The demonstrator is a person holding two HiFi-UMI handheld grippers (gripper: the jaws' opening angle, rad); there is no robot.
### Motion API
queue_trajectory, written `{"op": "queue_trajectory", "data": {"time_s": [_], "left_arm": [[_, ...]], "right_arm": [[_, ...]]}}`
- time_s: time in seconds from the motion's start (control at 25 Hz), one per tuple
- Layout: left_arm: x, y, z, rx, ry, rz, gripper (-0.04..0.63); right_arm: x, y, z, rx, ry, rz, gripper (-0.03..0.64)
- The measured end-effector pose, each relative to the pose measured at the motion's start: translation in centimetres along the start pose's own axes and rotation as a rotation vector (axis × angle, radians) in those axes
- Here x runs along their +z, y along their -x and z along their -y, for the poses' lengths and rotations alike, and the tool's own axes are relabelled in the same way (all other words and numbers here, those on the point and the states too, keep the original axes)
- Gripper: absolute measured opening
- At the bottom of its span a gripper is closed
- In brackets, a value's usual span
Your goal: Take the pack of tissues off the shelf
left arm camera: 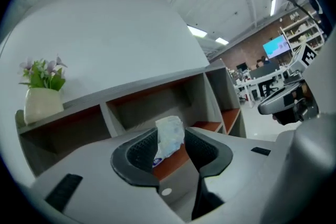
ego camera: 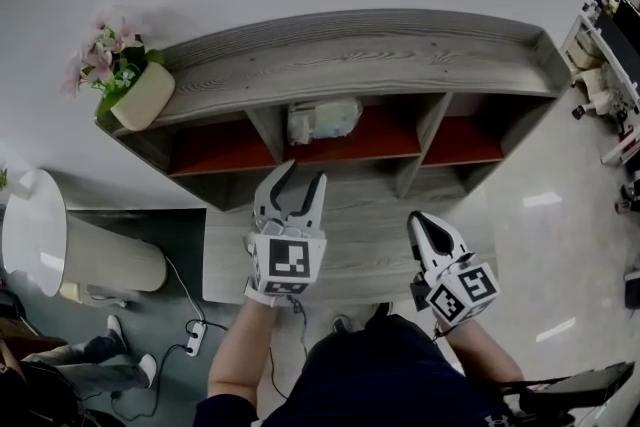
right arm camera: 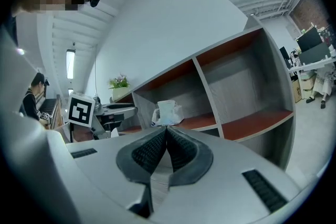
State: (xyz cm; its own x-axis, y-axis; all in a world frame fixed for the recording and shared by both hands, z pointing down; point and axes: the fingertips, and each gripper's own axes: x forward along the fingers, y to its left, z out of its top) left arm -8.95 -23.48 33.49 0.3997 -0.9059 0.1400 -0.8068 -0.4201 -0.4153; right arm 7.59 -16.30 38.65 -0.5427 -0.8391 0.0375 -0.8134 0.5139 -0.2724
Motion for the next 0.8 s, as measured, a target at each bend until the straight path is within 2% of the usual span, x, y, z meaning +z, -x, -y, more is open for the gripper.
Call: {"op": "queue_trajectory", "data": {"time_s": [0.2, 0.36, 0.52, 0.6, 0.8], "left_arm": [[0.9, -4.1, -0.9, 0.031, -0.143, -0.076, 0.196], [0.9, -7.5, -1.3, 0.018, -0.242, -0.152, 0.222], [0.1, -10.4, -1.4, 0.014, -0.405, -0.240, 0.238], [-0.4, -11.6, -1.5, -0.001, -0.432, -0.272, 0.248], [-1.3, -13.9, -1.3, -0.080, -0.433, -0.343, 0.266]], "right_arm": [[0.2, -0.9, 1.6, 0.015, -0.019, 0.003, 0.012], [0.9, -1.4, 2.9, 0.015, -0.025, 0.013, 0.012], [1.2, -1.7, 3.9, 0.015, -0.031, 0.018, 0.012], [1.2, -1.8, 4.3, 0.016, -0.035, 0.018, 0.012], [0.9, -2.1, 5.1, 0.019, -0.057, 0.011, 0.012]]}}
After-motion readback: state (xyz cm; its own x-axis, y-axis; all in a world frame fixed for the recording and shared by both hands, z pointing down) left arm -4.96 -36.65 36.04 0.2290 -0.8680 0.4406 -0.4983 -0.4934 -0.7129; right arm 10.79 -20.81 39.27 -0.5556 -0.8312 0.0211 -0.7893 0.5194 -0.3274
